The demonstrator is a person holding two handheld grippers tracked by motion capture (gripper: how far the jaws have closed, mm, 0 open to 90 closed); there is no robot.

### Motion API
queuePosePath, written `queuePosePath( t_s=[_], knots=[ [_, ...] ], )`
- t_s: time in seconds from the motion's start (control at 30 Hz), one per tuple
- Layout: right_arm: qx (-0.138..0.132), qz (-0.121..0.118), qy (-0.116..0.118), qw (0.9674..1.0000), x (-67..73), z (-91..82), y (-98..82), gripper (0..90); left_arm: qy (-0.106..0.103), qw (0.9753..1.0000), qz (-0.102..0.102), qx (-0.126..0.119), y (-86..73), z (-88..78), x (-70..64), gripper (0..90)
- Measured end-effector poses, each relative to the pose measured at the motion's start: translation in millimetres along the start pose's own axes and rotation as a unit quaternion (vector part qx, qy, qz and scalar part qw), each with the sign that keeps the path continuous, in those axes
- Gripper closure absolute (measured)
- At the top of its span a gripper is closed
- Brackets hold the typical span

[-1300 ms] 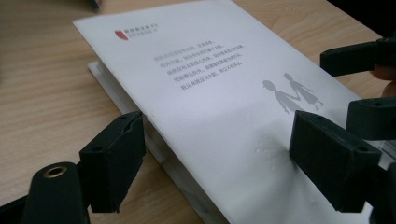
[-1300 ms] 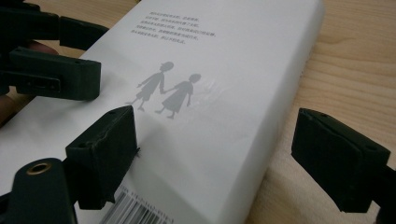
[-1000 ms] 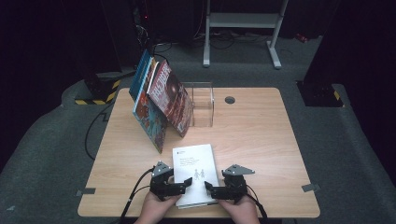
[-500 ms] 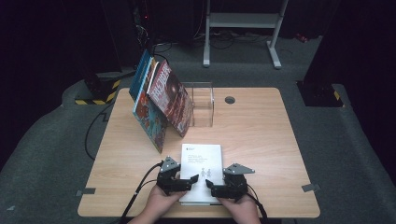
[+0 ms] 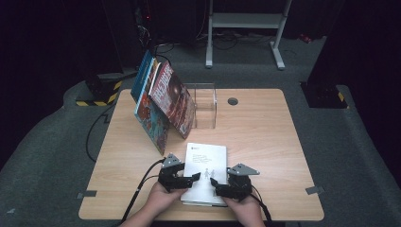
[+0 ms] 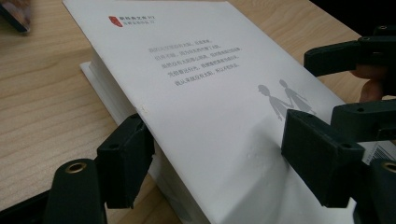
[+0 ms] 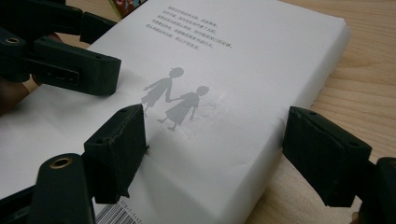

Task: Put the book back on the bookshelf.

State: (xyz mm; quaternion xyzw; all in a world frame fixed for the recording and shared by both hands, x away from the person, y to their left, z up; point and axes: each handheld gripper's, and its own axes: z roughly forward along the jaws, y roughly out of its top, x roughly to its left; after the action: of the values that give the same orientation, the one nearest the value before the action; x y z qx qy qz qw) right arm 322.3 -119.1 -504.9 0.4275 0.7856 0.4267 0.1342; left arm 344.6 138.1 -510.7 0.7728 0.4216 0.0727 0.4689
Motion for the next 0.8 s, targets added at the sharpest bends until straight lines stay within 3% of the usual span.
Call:
queuePosePath(
  t_s=[0.1,0.2,0.27,0.37,0.53,0.67,0.8],
  knots=[
    [0.003,0.016,0.009,0.9998,-2.3,-0.6,-2.0,21.0,-0.003,1.0000,0.003,-0.005,-3.6,0.0,1.6,24.1],
    [0.009,0.027,0.020,0.9994,-4.5,-2.9,-5.0,21.2,0.003,0.9997,0.021,-0.014,-7.2,-1.1,0.4,19.7],
    [0.009,0.022,0.021,0.9995,-4.7,-5.4,-6.4,21.3,0.011,0.9996,0.019,-0.017,-8.6,-1.5,-1.3,19.8],
    [0.020,0.036,0.026,0.9988,-3.6,-7.6,-8.0,21.2,0.009,0.9998,0.003,-0.016,-11.8,-2.1,-2.3,20.0],
    [0.039,0.070,0.047,0.9957,-6.9,-4.3,-8.0,17.8,0.004,0.9999,-0.003,-0.014,-14.6,-3.8,-3.4,20.3],
    [0.038,0.075,0.050,0.9952,-8.9,-1.2,-7.3,16.5,-0.001,0.9999,-0.007,-0.013,-14.7,-3.0,-2.5,21.2],
    [0.034,0.057,0.038,0.9971,-7.1,-0.9,-4.3,19.0,-0.004,0.9999,-0.005,-0.015,-14.3,-0.8,-2.2,21.3]
  ],
)
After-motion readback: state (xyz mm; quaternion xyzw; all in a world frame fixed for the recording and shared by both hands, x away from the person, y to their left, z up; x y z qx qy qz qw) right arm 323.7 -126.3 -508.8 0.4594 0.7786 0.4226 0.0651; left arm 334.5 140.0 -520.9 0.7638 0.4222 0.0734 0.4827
